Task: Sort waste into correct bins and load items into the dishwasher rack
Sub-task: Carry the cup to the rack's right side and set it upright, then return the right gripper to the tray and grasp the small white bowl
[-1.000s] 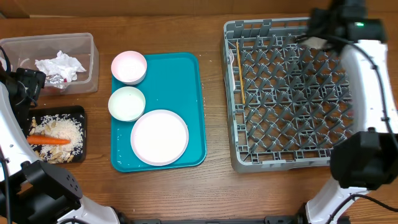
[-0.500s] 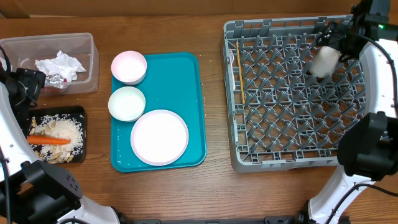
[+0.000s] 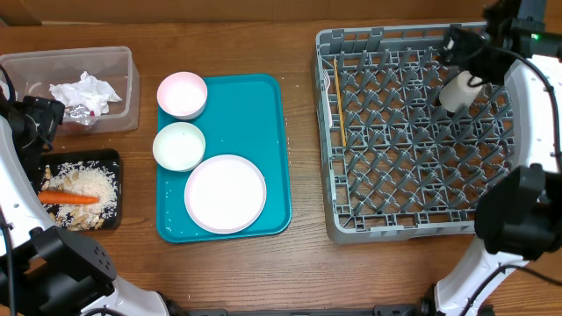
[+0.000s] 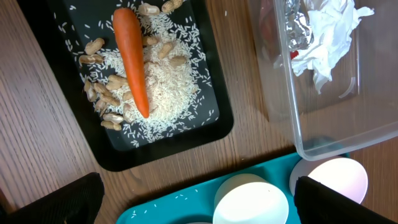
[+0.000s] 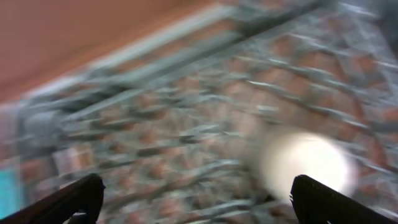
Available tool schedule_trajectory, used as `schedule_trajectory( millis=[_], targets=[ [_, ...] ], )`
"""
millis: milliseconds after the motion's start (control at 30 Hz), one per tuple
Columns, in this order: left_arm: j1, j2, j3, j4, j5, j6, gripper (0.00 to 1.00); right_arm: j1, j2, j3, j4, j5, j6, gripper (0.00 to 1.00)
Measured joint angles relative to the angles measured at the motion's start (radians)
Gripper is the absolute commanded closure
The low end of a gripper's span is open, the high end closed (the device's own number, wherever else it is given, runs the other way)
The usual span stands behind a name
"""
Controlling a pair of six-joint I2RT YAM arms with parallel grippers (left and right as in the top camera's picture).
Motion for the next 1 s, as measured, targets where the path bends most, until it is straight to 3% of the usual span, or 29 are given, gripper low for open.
schedule_trajectory(
  millis=[167, 333, 467, 667, 833, 1000],
  targets=[
    [0.0, 0.0, 0.0, 0.0, 0.0, 0.0, 0.0, 0.148, -0.1, 0.0, 0.064, -0.237, 0.005, 0.0],
    [0.0, 0.0, 0.0, 0.0, 0.0, 0.0, 0.0, 0.398, -0.114, 0.001, 0.15, -0.36, 0.006, 0.0],
    [0.0, 0.0, 0.0, 0.0, 0.0, 0.0, 0.0, 0.623, -0.073, 0.001, 0.201, -0.314, 0.007, 0.0],
    [0.0, 0.0, 0.0, 0.0, 0.0, 0.0, 0.0, 0.845, 0.065, 0.001, 0.24, -0.14, 0.034, 0.02],
    [0.0, 0.0, 0.0, 0.0, 0.0, 0.0, 0.0, 0.942, 0.176, 0.001, 0.29, -0.055, 0.088, 0.16],
    [0.0, 0.0, 0.0, 0.0, 0.0, 0.0, 0.0, 0.988, 0.23, 0.001, 0.346, -0.027, 0.142, 0.18]
  ],
)
